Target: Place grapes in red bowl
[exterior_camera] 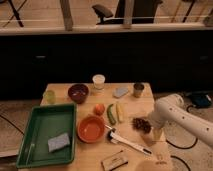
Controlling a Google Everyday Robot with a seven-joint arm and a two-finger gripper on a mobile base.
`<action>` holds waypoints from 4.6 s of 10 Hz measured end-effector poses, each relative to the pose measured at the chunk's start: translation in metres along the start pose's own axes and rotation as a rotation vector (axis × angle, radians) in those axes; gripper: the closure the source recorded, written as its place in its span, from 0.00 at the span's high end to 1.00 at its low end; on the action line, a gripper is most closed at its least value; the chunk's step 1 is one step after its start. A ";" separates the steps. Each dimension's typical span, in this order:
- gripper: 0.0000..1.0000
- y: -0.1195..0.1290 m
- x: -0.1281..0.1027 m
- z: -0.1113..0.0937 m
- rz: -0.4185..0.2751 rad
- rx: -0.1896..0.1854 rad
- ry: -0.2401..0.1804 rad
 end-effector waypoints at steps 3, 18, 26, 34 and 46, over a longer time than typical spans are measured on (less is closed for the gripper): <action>0.80 0.000 0.000 0.000 -0.003 0.000 0.000; 0.80 -0.001 0.001 0.001 -0.020 0.001 0.001; 0.80 -0.002 0.001 0.001 -0.025 0.001 0.000; 0.80 -0.002 0.001 0.001 -0.028 0.002 -0.001; 0.00 -0.002 0.005 0.000 -0.034 -0.001 -0.004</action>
